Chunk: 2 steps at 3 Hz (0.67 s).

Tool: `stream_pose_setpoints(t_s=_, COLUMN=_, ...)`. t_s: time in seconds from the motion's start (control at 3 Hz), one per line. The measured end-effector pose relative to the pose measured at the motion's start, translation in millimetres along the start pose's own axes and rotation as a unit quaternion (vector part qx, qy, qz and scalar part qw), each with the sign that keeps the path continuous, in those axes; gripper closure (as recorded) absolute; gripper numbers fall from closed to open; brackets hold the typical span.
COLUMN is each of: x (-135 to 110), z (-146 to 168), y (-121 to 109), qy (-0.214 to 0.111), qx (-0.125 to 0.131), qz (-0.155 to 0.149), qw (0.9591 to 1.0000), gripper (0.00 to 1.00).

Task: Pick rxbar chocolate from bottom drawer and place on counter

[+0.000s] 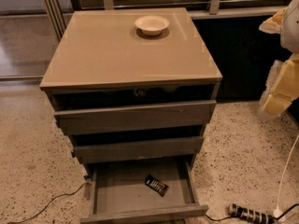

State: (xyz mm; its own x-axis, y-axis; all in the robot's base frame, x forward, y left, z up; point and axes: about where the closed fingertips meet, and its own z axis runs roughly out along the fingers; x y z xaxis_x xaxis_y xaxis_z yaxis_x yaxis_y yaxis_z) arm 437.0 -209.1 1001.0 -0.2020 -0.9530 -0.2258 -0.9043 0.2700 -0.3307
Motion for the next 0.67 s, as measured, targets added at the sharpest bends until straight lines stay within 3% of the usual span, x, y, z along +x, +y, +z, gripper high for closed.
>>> stream_pose_setpoints(t_s=0.67, x=0.2, z=5.0, y=5.8, qy=0.002, qx=-0.005, qz=-0.002, qw=1.0, gripper=0.0)
